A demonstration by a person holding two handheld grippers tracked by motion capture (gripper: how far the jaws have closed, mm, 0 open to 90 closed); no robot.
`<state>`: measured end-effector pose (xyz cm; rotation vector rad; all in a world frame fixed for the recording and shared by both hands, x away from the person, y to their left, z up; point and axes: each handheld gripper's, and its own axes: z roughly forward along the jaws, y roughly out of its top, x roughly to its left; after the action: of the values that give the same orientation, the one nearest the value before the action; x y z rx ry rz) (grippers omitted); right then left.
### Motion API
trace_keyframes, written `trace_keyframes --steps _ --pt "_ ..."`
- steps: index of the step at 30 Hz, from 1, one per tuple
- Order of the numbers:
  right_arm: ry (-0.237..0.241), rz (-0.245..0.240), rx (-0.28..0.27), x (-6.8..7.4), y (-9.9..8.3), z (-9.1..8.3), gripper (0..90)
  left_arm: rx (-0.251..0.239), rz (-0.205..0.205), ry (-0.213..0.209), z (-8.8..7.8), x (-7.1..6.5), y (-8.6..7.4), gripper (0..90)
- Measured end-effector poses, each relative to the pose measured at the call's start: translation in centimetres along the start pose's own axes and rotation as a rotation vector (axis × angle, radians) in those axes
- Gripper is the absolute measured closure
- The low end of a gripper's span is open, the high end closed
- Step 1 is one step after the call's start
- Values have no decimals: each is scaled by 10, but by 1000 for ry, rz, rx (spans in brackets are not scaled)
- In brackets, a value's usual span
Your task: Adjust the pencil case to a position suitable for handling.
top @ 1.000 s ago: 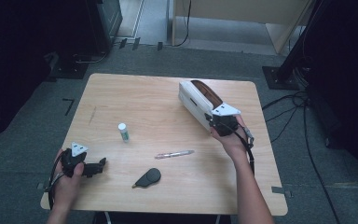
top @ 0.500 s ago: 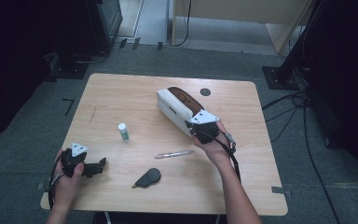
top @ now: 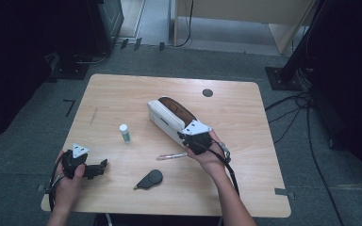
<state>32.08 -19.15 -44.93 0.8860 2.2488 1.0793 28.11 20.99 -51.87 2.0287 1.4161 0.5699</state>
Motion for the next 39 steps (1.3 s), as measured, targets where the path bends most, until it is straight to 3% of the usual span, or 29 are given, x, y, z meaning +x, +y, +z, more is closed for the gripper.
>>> trace_keyframes --steps 6,9,16,20,23,26,39 --pt "28 -2 -3 11 -2 3 811 0 1 0 0 0 0 0" --pt "3 -39 10 16 -3 7 809 0 1 0 0 0 0 0" --pt "20 -23 24 17 -7 12 801 0 1 0 0 0 0 0" --pt "45 2 12 14 -7 10 669 0 1 0 0 0 0 0" --pt "78 48 -17 8 -7 5 594 0 1 0 0 0 0 0" --pt "85 63 -44 4 -5 -4 566 0 1 0 0 0 0 0" --pt "79 70 -106 3 -9 -42 558 1 1 0 0 0 0 0"
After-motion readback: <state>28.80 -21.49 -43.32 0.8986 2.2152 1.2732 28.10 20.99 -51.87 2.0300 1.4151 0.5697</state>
